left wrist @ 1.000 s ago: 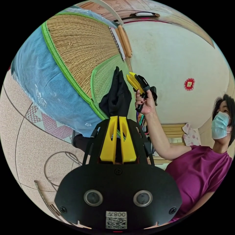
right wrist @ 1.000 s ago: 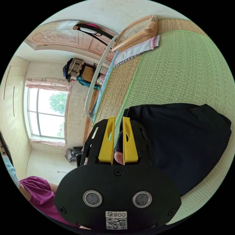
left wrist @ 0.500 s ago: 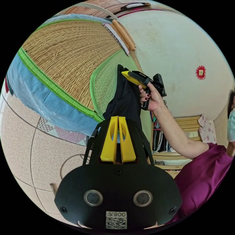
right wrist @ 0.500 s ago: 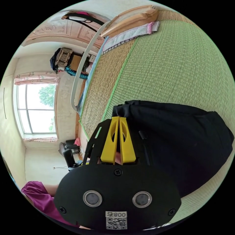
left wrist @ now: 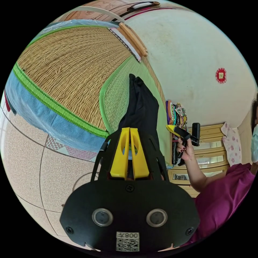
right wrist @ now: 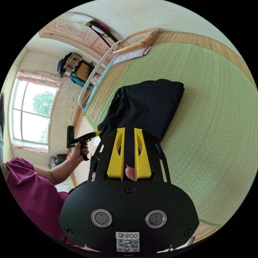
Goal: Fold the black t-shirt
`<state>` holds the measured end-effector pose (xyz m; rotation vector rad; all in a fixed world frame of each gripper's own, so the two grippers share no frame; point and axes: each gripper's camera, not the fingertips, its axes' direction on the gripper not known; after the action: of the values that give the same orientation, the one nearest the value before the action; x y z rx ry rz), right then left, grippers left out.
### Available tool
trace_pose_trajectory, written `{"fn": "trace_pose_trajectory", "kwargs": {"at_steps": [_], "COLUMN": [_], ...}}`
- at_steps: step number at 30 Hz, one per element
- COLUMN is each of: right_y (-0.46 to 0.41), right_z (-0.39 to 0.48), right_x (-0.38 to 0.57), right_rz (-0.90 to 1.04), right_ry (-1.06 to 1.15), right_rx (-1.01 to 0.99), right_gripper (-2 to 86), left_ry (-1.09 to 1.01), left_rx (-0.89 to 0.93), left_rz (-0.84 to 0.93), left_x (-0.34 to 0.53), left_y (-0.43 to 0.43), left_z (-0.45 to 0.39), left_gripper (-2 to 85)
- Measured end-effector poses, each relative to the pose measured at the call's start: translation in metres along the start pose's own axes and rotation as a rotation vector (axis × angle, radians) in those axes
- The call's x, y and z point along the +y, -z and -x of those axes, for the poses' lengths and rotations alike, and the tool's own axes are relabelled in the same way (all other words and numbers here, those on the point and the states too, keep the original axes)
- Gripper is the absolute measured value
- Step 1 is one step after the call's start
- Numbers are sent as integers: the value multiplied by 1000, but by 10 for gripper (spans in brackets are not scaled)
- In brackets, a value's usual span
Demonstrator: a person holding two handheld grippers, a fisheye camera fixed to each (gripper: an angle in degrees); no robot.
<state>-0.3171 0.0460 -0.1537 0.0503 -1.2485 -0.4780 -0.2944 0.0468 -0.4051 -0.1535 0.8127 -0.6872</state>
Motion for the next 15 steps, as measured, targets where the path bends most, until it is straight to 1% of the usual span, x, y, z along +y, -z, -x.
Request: {"fn": "trace_pose_trajectory", "kwargs": {"at_steps": [3, 6, 10, 15], "right_y": [3, -6, -27, -37], "right_z": [15, 33, 55, 76], "right_x": [46, 80, 100, 109], "right_rz": [40, 56, 73, 4], "right_ry": [-16, -33, -14, -8], "right_rx": [75, 102, 144, 201], "right_gripper": [74, 78, 81, 78], "left_ry": [14, 19, 11, 15], "left_rx": [5, 0, -22, -24], "left_rz": [0, 0, 6, 16], "left_x": [0, 0, -2, -4], "left_y": [-4, -9, -17, -27], "left_z": [-2, -5, -12, -15], "left_gripper": [0, 0, 0, 0]}}
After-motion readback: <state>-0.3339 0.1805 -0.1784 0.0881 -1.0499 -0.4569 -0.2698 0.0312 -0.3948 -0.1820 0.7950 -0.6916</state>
